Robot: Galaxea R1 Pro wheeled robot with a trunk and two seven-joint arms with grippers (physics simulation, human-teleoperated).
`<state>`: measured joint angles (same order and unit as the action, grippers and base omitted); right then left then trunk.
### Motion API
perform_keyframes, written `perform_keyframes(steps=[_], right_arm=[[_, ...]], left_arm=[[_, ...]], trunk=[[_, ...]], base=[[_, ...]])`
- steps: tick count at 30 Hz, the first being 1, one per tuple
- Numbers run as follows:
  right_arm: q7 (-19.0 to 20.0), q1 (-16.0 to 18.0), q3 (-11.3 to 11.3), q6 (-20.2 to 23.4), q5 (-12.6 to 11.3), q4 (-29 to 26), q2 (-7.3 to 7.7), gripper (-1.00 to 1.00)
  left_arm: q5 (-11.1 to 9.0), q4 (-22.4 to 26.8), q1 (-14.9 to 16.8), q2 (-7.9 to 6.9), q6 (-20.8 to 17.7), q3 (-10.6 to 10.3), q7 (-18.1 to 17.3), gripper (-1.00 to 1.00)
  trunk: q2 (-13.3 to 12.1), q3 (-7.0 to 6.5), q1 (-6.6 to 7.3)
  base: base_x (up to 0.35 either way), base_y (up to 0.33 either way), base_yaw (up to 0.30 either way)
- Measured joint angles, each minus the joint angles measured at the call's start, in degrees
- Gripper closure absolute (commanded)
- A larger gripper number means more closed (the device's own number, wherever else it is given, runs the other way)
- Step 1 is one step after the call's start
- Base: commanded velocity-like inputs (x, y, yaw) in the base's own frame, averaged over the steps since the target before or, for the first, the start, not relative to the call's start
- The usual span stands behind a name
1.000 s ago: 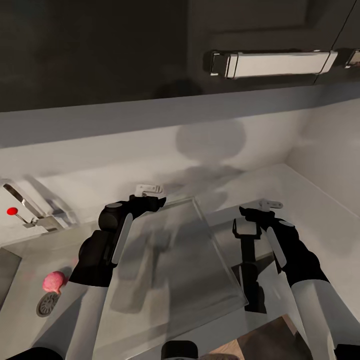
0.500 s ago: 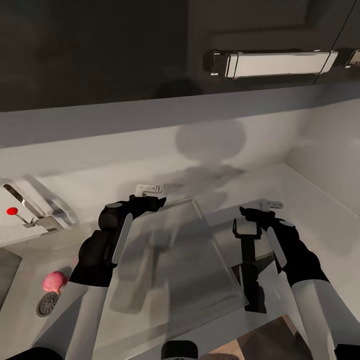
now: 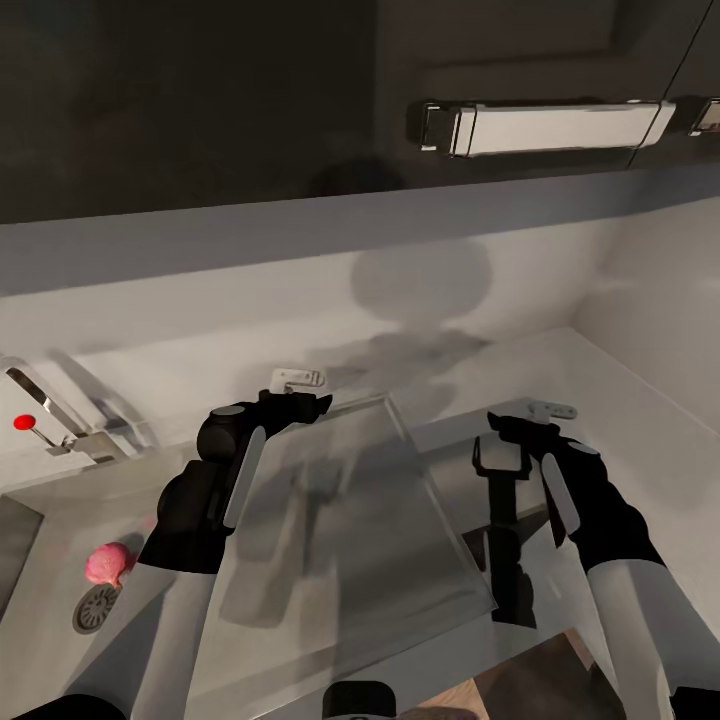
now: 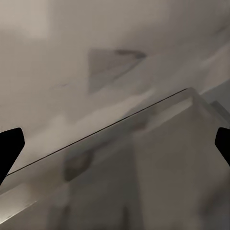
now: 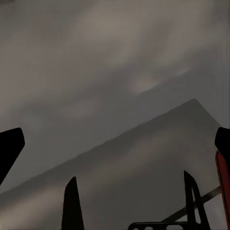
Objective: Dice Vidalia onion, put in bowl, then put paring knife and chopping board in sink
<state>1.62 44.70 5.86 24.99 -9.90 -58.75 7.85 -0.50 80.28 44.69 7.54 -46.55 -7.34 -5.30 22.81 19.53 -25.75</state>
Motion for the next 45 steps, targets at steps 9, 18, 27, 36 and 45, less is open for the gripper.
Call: perform_keyframes(steps=[9, 18, 27, 36, 45], right_arm=[[0.0, 0.0, 0.1, 0.0, 0.0, 0.0, 0.06, -1.00], [0.1, 0.0, 0.0, 0.0, 0.0, 0.1, 0.06, -1.00], [0.0, 0.0, -0.1, 0.0, 0.0, 1.1, 0.06, -1.00], [0.1, 0.0, 0.0, -0.1, 0.0, 1.9, 0.06, -1.00], [0.0, 0.0, 0.1, -0.1, 0.1, 1.9, 0.06, -1.00]], left_arm=[[0.0, 0.0, 0.0, 0.00, 0.0, 0.0, 0.0, -1.00], [0.0, 0.0, 0.0, 0.00, 0.0, 0.0, 0.0, -1.00], [0.0, 0.0, 0.0, 0.00, 0.0, 0.0, 0.0, -1.00], [0.0, 0.0, 0.0, 0.00, 0.0, 0.0, 0.0, -1.00], [0.0, 0.0, 0.0, 0.00, 0.0, 0.0, 0.0, -1.00]], trunk=[[0.0, 0.00, 0.00], [0.0, 0.00, 0.00], [0.0, 0.00, 0.00], [0.0, 0.00, 0.00], [0.0, 0.00, 0.00]], base=[[0.000, 0.000, 0.000], [0.000, 0.000, 0.000], [0.000, 0.000, 0.000], [0.000, 0.000, 0.000], [0.000, 0.000, 0.000]])
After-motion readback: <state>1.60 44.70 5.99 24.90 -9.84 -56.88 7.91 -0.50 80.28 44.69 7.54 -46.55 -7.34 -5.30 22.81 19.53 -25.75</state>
